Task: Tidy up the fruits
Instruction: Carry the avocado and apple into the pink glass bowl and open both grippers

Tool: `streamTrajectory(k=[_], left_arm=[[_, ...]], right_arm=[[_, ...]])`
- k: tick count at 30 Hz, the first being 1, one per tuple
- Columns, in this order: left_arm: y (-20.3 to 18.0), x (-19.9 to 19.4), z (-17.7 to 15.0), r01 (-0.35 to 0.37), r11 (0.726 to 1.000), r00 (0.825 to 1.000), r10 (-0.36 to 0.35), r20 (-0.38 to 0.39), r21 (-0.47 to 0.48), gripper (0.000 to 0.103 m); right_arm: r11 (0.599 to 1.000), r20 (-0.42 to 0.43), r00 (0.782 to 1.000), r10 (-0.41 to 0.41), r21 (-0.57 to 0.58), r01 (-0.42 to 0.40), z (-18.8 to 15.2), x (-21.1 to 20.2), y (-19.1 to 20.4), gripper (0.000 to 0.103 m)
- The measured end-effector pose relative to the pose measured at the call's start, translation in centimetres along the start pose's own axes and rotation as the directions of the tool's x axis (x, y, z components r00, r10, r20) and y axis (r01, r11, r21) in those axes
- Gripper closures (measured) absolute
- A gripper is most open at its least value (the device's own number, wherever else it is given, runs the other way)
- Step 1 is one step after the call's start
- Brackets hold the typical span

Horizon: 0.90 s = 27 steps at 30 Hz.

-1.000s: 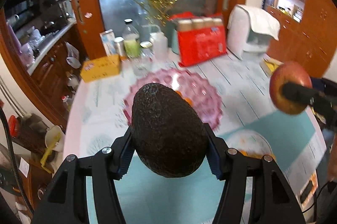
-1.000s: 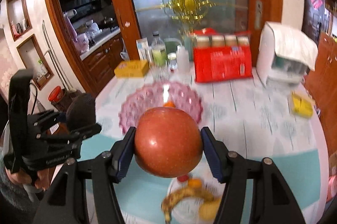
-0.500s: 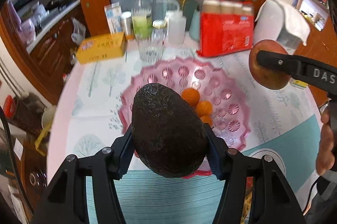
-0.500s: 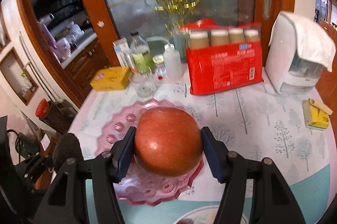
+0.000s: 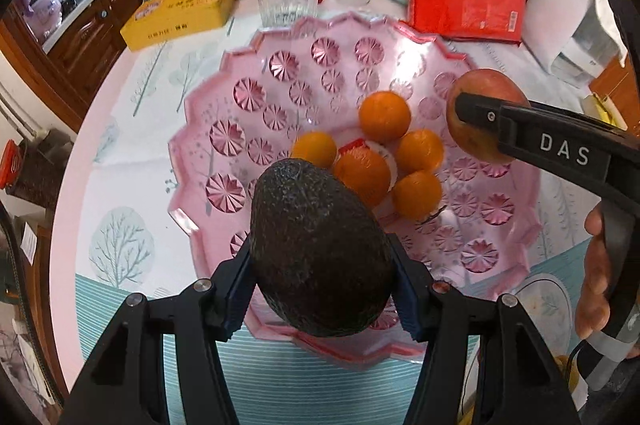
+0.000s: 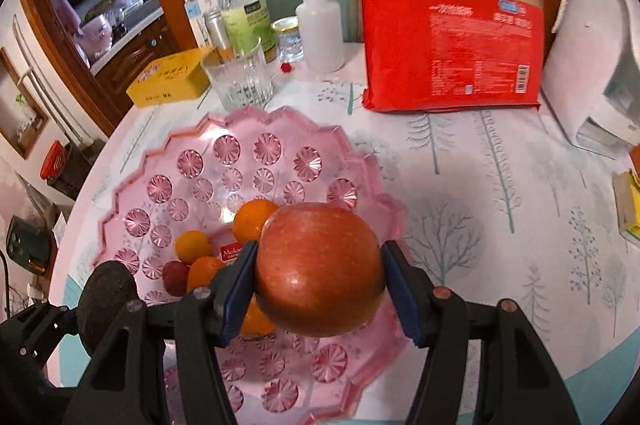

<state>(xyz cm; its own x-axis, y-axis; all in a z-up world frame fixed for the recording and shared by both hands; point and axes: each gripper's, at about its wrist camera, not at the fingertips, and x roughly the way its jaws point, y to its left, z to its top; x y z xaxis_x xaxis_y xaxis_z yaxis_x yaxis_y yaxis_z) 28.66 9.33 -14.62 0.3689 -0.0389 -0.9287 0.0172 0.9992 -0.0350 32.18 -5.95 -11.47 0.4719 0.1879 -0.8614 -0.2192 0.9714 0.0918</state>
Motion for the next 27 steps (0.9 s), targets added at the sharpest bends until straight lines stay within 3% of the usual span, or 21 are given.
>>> streamTrajectory(k=[14,18,22,27], left_arm=[[-0.5,1.8,-0.2,-0.006,1.000,0.999,0.006,-0.038,0.001,0.044],[-0.8,1.5,-0.2,0.001,1.000,0.999,-0.001,-0.034,0.010,0.042],[-1.2,0.0,-0.1,-0.002,1.000,1.000,0.002,0.008,0.018,0.018],[-1.3,-1.2,-0.2,-0.010,1.000,1.000,0.010,0.017,0.027,0.015]], right_arm=[[0.998,0.018,0.999,-0.048,-0.040,0.049,0.5,1.2,0.7,0.040],[1.000,0.037,0.999,-0.017,-0.025,0.018,0.4,0.5,0.4,0.039],[1.000,0.055,0.998,0.022,-0.015,-0.021,0.4,-0.8,0.6,0.039],[0.998,0.083,0.995,0.056,-0.020,-0.054,-0.1,-2.6,1.1,0.039]])
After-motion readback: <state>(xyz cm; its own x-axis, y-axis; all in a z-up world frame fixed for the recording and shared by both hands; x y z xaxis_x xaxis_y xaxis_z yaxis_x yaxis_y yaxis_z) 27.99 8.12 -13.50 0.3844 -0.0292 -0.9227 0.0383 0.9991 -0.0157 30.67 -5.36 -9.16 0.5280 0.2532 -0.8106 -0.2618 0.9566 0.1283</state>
